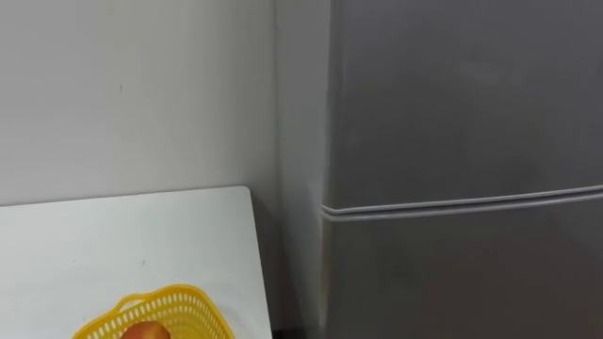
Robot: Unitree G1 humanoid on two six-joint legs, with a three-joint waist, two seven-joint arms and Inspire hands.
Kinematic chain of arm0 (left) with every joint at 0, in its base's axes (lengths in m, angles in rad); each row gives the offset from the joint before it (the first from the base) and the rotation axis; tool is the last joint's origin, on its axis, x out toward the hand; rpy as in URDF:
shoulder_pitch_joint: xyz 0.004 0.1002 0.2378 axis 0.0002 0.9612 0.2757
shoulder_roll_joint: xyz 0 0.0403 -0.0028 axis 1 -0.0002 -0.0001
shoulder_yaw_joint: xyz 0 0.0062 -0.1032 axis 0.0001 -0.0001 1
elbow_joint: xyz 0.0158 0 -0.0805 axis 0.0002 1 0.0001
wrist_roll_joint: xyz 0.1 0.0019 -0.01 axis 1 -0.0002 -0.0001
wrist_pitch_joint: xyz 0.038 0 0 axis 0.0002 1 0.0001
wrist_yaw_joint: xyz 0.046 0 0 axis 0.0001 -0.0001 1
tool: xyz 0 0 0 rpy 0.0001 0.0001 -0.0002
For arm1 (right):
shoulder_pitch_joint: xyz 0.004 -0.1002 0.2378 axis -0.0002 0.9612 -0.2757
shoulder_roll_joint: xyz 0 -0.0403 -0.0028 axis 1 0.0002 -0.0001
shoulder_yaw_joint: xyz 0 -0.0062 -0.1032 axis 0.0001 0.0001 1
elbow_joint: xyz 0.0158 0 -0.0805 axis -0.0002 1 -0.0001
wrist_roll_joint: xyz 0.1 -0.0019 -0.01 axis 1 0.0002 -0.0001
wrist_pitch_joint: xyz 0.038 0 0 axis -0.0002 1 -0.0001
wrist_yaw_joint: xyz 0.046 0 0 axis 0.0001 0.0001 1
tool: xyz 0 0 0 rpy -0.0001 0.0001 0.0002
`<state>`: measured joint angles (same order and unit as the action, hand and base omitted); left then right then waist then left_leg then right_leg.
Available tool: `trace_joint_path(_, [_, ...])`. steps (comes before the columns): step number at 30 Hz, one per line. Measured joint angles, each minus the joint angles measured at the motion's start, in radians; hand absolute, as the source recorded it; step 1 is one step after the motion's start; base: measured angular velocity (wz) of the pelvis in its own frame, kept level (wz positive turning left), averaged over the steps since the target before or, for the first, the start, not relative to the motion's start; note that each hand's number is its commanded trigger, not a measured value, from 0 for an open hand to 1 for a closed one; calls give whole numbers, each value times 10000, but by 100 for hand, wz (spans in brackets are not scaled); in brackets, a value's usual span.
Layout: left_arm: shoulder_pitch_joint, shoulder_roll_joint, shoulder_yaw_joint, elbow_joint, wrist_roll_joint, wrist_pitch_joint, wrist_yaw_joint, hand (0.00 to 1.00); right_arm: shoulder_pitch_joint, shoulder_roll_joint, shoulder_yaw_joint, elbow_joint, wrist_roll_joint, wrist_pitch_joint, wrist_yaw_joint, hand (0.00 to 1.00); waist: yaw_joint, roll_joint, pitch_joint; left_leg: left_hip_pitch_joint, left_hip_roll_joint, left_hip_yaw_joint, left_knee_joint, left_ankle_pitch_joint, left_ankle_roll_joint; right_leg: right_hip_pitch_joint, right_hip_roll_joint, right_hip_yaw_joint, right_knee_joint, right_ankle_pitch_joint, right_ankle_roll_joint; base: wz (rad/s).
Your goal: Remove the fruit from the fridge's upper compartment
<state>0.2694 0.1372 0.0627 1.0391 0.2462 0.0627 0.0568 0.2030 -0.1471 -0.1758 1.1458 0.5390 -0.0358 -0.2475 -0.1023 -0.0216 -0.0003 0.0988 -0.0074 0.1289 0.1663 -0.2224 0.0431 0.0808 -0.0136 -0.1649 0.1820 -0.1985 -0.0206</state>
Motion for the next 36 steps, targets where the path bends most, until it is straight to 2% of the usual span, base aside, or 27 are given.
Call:
trace_joint_path(5, [-40,7,108,48,64,160,-225,0,39,-1,190,158,-2023,317,557,0,28,-16,-1,-2,-4,10,40,-1,1,-12,-1,6,20,-15,-3,0])
trace_joint_path(9, [-290,48,107,239,22,350,-309,0,-250,-1,885,464,-3163,620,1210,0,317,-45,4,11,-2,6,56,-1,1,3,1,-3,-9,-15,-4,0])
trace_joint_path(14, [-340,59,-6,425,431,603,-592,0,-601,-10,1518,636,-3319,819,2403,0,560,-60,8,2,-8,-9,59,-1,1,61,9,-15,-121,2,12,2])
trace_joint_path(16, [-332,100,-93,436,543,674,-700,0,-644,-67,1701,665,-3313,827,2777,0,584,-113,37,-6,-7,-15,30,-1,1,52,9,-30,-131,1,12,2])
trace_joint_path(18, [-367,122,-154,519,703,728,-830,0,-660,-100,1946,662,-3255,827,3287,0,640,-213,99,-41,1,-18,17,-3,0,23,16,-37,-135,1,11,0])
trace_joint_path(21, [-396,105,-353,631,730,807,-1009,0,-645,-148,2108,684,-3000,831,3791,0,728,-248,86,-151,0,-17,30,-18,6,-6,8,-75,-134,6,14,0])
trace_joint_path(24, [-409,122,-347,631,777,828,-1113,0,-633,-160,2156,731,-2918,832,4084,0,783,-259,49,-194,-1,-35,46,-20,4,4,-3,-151,-142,21,14,4])
trace_joint_path(36, [-519,128,-482,632,1122,838,-1159,0,-863,-160,2295,871,-2673,796,4524,0,787,-254,41,-201,-2,-58,196,-52,-3,51,-15,-184,-161,20,13,0])
